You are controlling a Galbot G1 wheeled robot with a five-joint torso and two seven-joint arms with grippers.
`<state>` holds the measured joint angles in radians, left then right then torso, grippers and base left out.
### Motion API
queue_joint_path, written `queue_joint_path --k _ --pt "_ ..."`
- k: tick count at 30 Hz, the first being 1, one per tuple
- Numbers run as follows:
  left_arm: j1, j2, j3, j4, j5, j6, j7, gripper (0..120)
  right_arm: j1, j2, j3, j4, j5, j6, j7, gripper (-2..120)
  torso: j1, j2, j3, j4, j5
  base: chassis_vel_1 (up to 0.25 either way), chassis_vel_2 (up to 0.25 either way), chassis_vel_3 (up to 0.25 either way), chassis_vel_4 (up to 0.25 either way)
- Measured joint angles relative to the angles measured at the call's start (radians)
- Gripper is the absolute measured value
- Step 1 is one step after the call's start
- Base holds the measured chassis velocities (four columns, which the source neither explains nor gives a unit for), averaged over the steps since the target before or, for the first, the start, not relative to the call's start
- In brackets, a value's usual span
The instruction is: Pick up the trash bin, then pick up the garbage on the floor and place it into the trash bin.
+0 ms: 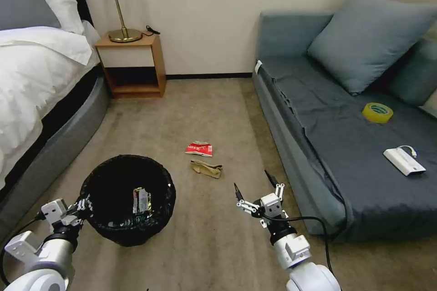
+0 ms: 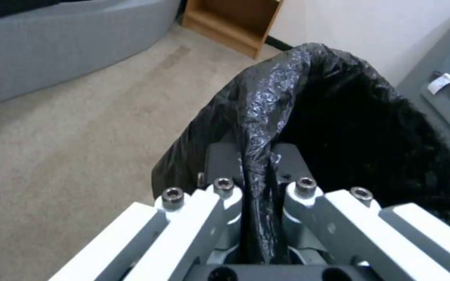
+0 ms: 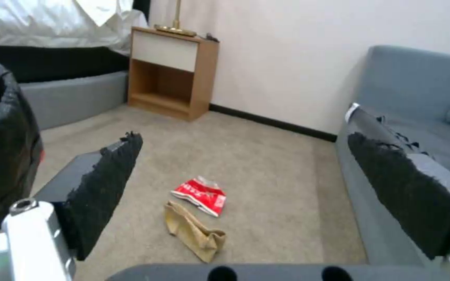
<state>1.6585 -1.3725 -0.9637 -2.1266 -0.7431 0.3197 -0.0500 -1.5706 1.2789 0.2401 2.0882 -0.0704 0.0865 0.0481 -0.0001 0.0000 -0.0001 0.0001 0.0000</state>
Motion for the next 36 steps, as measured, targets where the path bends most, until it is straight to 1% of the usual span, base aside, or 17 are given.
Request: queue_joint_path --k 8,16,28,36 --pt "0.006 0.006 -0.005 -0.006 -0.012 0.005 -0.004 4 -0.02 0.006 -0.007 0.006 -0.013 -0.004 -0.012 100 0.0 0.0 0.0 0.0 0.0 0.0 0.0 0.0 0.0" --pt "0.006 -0.017 -0.011 -0.009 -0.01 0.005 -0.002 4 -0.026 -0.003 -0.009 0.016 -0.014 -0.009 -0.023 100 0.0 0.0 0.0 -0.0001 -0.0001 0.0 0.0 0.0 0.0" --pt "-0.012 -0.036 -0.046 0.003 -0.007 -0.002 -0.001 4 -0.012 -0.015 -0.009 0.009 -0.008 0.009 -0.034 100 0.0 0.0 0.0 -0.0001 0.0 0.0 0.0 0.0 0.0" --pt "-0.024 -0.029 -0.071 0.017 -0.019 0.0 -0.003 4 0.013 -0.024 -0.017 0.006 0.008 -0.005 -0.034 100 0.0 0.0 0.0 0.0 0.0 0.0 0.0 0.0 0.0"
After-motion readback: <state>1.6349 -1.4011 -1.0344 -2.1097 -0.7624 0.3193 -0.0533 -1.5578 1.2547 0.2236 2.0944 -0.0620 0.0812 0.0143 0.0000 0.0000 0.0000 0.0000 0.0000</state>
